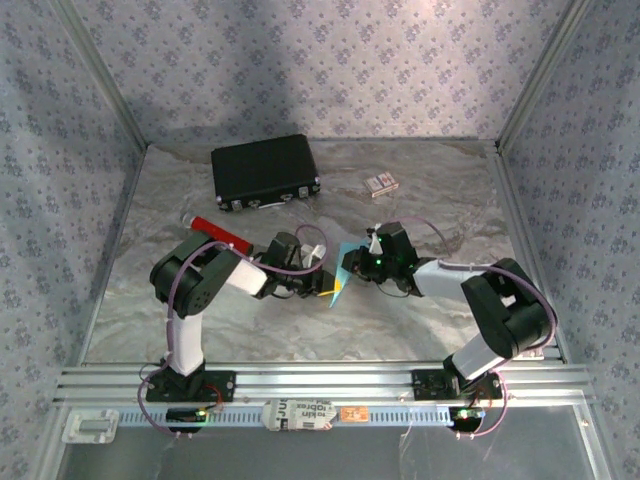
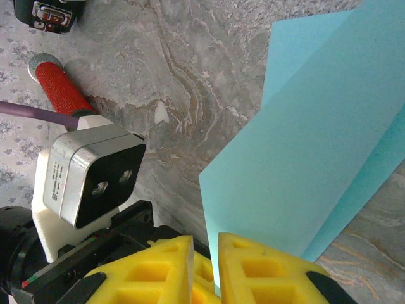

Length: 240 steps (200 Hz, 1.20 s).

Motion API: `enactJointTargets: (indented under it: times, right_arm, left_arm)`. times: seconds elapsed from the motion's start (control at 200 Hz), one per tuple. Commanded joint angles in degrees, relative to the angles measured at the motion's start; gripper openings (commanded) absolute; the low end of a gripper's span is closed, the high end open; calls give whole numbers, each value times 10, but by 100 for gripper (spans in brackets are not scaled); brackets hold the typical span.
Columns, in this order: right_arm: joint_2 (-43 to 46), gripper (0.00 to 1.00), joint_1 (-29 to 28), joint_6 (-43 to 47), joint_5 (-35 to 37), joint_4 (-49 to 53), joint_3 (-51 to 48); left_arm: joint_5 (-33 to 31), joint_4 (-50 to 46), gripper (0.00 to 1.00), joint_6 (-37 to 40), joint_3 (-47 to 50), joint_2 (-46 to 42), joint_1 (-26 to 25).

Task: Fold a paper plane with a square sheet of paper (pick it up from the middle)
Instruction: Fold the wing for the fifth time at the center of the table.

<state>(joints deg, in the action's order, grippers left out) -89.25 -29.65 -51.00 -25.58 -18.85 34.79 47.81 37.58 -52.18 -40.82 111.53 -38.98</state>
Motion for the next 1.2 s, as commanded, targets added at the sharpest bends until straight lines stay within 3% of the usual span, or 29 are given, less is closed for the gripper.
enactJointTargets:
  times: [0.0, 1.194]
  right_arm:
    - [-12, 18, 3, -6, -15, -13, 19]
    - [-99, 17, 21, -10, -31, -36, 33]
  left_arm:
    - [1, -28, 0, 5, 0, 23, 4]
    - [-11, -118, 0, -6, -19, 59, 21]
